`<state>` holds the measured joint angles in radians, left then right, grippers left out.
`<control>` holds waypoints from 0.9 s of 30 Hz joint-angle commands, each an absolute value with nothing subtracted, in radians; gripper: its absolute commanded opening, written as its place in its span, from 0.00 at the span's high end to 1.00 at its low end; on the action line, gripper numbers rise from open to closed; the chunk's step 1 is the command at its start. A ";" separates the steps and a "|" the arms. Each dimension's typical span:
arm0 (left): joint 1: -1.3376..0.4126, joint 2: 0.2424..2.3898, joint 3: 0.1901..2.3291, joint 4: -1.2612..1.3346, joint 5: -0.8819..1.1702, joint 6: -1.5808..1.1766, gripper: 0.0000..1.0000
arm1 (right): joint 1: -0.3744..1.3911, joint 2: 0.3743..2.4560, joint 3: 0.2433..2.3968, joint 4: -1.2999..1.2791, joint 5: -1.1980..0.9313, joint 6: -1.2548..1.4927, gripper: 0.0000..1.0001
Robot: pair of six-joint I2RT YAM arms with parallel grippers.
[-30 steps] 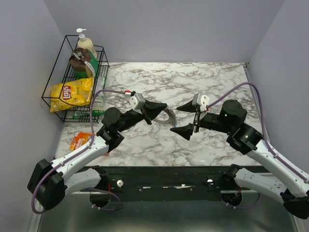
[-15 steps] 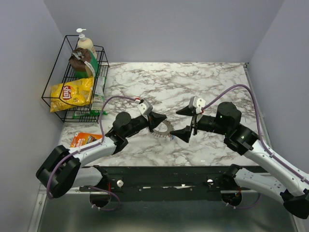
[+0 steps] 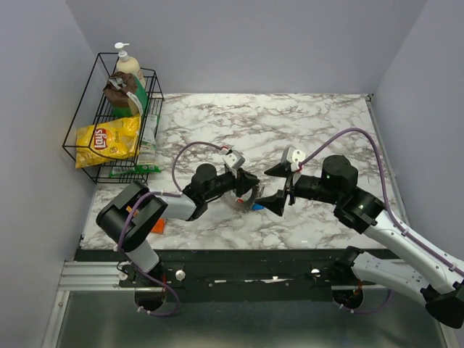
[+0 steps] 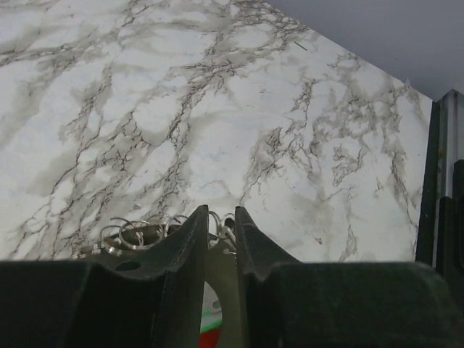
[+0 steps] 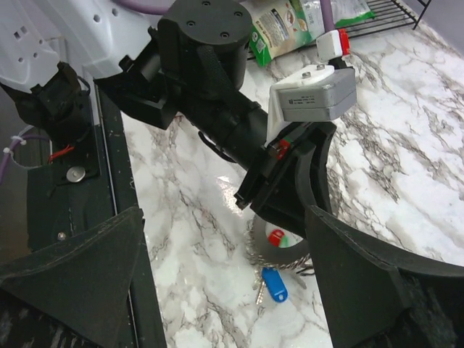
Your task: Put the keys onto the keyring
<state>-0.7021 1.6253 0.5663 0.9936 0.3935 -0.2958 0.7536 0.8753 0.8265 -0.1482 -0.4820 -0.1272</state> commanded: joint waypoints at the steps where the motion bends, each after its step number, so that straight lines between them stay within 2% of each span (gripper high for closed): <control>1: -0.706 1.640 0.600 1.100 0.376 -0.313 0.59 | 0.758 0.841 0.815 -0.144 -0.449 -0.112 0.00; 3: -0.707 1.617 0.609 1.089 0.367 -0.304 0.52 | 0.759 0.836 0.816 -0.150 -0.446 -0.109 0.00; 4: -0.706 1.605 0.614 1.066 0.365 -0.284 0.38 | 0.758 0.833 0.816 -0.152 -0.445 -0.109 0.00; 9: -0.707 1.487 0.635 0.963 0.364 -0.223 0.24 | 0.758 0.827 0.822 -0.153 -0.430 -0.098 0.00; 10: -0.706 1.467 0.635 0.936 0.361 -0.212 0.18 | 0.758 0.828 0.824 -0.153 -0.426 -0.097 0.00; 11: -0.706 1.447 0.635 0.919 0.354 -0.212 0.06 | 0.756 0.828 0.827 -0.153 -0.422 -0.095 0.00; 12: -0.704 1.407 0.643 0.896 0.322 -0.219 0.01 | 0.758 0.830 0.830 -0.153 -0.419 -0.094 0.00; 20: -0.700 1.267 0.733 0.508 0.127 -0.325 0.01 | 0.758 0.842 0.844 -0.147 -0.410 -0.081 0.00; 27: -0.700 1.256 0.782 0.364 0.022 -0.377 0.01 | 0.758 0.862 0.845 -0.104 -0.411 -0.048 0.00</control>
